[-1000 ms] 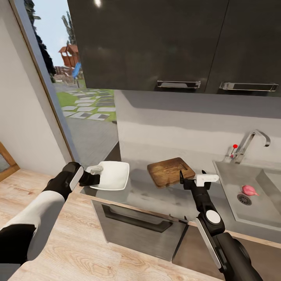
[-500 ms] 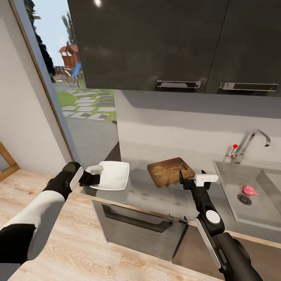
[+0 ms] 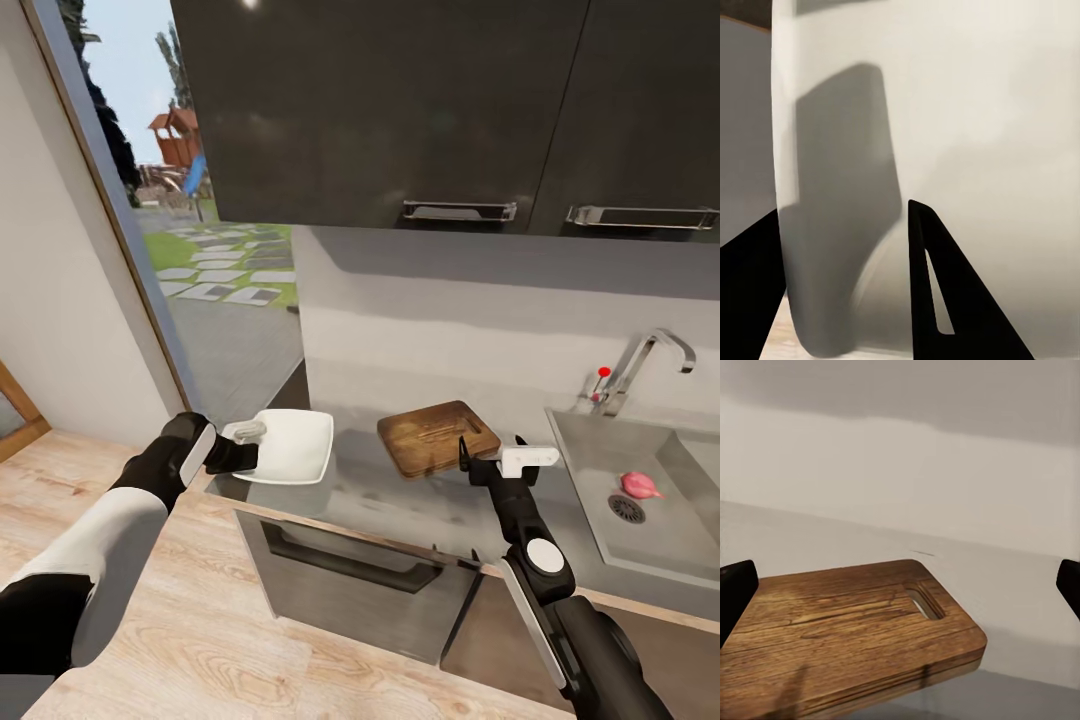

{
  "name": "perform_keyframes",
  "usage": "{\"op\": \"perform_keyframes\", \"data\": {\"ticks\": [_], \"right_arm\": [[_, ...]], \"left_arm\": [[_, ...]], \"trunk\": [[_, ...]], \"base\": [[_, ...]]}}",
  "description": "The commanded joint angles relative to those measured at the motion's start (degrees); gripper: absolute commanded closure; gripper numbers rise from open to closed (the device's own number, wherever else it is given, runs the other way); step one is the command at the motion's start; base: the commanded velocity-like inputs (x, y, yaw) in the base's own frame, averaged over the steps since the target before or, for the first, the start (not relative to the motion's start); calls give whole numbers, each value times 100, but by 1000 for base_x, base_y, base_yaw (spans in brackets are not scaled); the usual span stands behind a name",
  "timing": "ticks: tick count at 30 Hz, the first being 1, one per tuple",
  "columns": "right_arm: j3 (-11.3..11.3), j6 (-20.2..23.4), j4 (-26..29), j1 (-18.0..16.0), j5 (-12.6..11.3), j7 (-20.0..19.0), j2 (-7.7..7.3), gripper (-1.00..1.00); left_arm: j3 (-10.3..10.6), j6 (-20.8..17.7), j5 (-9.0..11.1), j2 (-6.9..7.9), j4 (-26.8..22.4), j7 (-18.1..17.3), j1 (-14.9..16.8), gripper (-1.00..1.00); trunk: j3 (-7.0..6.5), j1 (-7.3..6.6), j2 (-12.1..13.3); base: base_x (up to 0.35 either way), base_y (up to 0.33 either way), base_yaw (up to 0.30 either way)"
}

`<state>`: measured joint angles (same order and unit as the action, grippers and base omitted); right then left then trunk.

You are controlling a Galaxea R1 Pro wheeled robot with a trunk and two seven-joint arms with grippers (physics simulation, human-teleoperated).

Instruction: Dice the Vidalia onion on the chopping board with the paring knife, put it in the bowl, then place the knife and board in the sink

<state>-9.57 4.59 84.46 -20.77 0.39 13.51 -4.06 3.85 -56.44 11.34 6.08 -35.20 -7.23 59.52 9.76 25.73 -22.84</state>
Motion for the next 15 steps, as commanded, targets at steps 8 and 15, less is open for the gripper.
{"op": "perform_keyframes", "data": {"ticks": [8, 15], "right_arm": [[-22, 42, 9, -6, 5, 46, -7, -100], [-27, 42, 9, -6, 5, 46, -7, -100]], "left_arm": [[37, -16, 17, 2, 110, 20, 2, 100], [37, -16, 17, 6, 104, 20, 1, -100]], "trunk": [[40, 5, -8], [55, 5, -8]], "base": [[0, 0, 0], [0, 0, 0]]}}
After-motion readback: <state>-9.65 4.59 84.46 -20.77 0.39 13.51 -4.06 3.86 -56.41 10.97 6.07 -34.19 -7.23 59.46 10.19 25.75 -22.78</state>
